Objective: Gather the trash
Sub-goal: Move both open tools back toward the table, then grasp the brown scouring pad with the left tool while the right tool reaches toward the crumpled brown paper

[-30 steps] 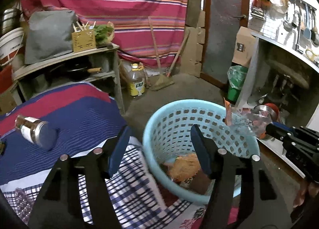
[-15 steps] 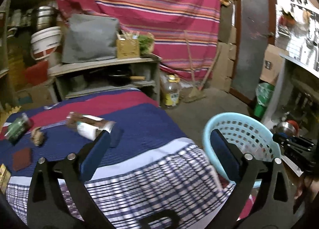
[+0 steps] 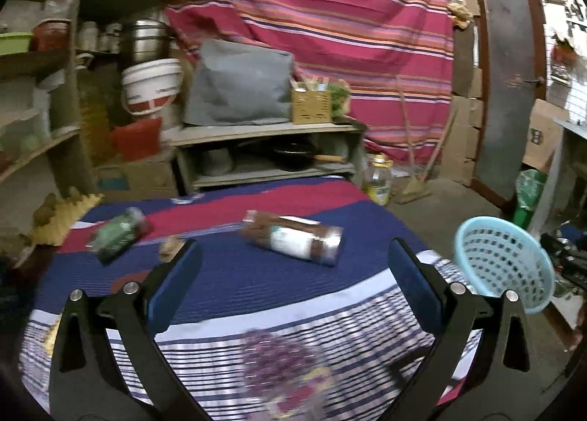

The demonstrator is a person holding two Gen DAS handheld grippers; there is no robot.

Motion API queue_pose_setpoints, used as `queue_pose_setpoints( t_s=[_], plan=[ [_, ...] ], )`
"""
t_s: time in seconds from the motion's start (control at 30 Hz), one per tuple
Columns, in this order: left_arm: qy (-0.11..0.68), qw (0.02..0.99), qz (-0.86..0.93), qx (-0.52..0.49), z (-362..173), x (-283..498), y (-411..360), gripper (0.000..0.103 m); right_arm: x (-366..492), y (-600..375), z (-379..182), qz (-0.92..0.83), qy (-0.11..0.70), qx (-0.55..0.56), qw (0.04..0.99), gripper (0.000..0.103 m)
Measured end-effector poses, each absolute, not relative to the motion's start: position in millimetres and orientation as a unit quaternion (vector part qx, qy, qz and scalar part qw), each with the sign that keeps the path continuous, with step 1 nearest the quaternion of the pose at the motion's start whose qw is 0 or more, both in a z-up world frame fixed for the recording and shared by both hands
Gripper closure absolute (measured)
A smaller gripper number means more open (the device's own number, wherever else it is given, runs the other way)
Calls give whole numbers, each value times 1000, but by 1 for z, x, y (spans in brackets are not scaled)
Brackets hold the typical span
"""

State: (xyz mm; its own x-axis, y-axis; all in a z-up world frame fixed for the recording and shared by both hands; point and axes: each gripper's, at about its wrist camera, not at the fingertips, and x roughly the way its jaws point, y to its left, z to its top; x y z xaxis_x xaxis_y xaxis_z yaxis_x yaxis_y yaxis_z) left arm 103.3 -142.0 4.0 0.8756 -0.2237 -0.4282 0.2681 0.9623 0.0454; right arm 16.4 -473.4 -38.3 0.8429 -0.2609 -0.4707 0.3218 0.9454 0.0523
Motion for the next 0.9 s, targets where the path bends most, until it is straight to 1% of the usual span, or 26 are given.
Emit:
queue_pose_setpoints(
  t_s=[0.17,0.23,0.4,0.5,0.6,0.9],
  plan=[
    [204,973,-91,57,9,97,-98,6,25,-414,-18,-101,219,40,970,26],
    [202,974,-78,63,11,97,-80,5,30,-397,-13,-87,214,39,972,23],
    [196,976,-50,81,8,101,-49,5,48,-353,-9,-48,221,38,973,22],
    [202,976,-45,64,1,109,-34,5,57,-328,-4,-36,222,14,974,22],
    [221,973,-40,43,-11,120,-21,5,65,-308,-2,-27,223,-2,974,19],
    [229,973,-15,35,-19,145,6,5,99,-269,-6,-11,228,-21,973,18]
  ],
)
